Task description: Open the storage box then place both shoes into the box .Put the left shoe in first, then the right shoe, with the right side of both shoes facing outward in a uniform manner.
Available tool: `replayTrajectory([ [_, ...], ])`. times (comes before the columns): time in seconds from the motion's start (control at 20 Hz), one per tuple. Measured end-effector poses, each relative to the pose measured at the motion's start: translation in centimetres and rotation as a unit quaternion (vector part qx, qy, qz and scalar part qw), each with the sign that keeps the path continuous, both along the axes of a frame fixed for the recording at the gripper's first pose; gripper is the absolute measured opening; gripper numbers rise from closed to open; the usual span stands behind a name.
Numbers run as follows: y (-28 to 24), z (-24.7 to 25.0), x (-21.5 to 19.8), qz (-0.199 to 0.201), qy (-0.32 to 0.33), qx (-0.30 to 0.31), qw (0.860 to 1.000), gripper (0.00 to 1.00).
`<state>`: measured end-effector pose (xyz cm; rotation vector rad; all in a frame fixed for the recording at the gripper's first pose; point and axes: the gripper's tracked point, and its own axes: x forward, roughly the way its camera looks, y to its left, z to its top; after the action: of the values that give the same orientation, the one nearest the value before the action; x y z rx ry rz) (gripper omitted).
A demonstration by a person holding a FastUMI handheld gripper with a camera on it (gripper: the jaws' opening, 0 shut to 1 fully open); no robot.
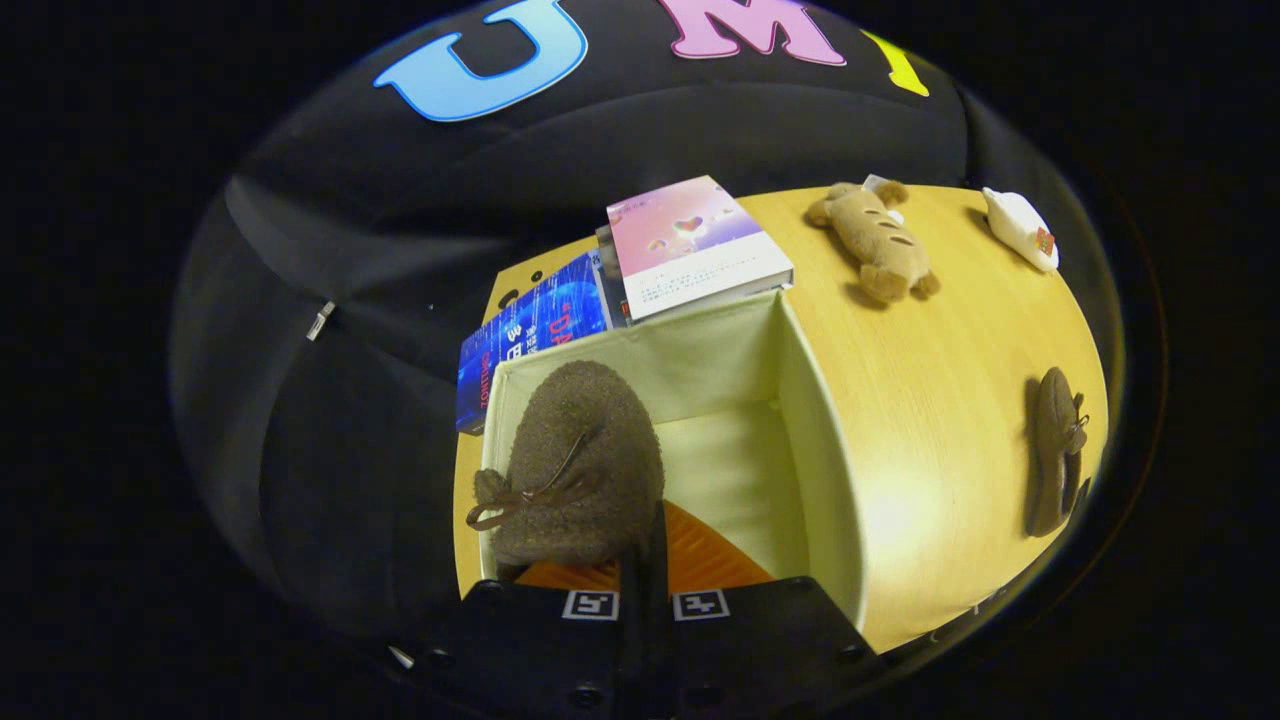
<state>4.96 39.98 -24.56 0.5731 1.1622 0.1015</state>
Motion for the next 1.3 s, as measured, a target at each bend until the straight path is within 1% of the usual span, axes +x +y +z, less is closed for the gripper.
replayTrajectory([
  [0.1,1.4,-0.7,-0.4,0.011,0.010,0.007,1.000,0.06],
  [0.15,1.8,-0.9,-0.6,0.018,0.013,0.012,1.000,0.09],
  [0.25,2.8,-1.2,-0.9,0.035,0.014,0.029,0.999,0.19],
  [0.35,3.3,-0.8,-1.4,0.047,0.015,0.049,0.998,0.35],
  [0.55,3.2,-0.2,-1.5,0.061,0.003,0.059,0.996,0.95],
  [0.6,3.0,0.2,-1.6,0.063,-0.003,0.059,0.996,0.97],
  [0.75,2.1,2.3,-1.9,0.076,-0.036,0.070,0.994,0.98],
  [0.9,-1.2,5.6,-2.3,0.100,-0.098,0.071,0.988,0.98],
  [1.0,-4.2,7.2,-3.0,0.111,-0.127,0.069,0.983,0.97],
  [1.05,-5.7,8.1,-4.2,0.113,-0.140,0.062,0.982,0.97],
  [1.2,-12.5,8.4,-5.3,0.116,-0.171,0.028,0.978,0.97],
  [1.3,-17.8,7.6,-6.7,0.122,-0.181,-0.011,0.976,0.97],
])
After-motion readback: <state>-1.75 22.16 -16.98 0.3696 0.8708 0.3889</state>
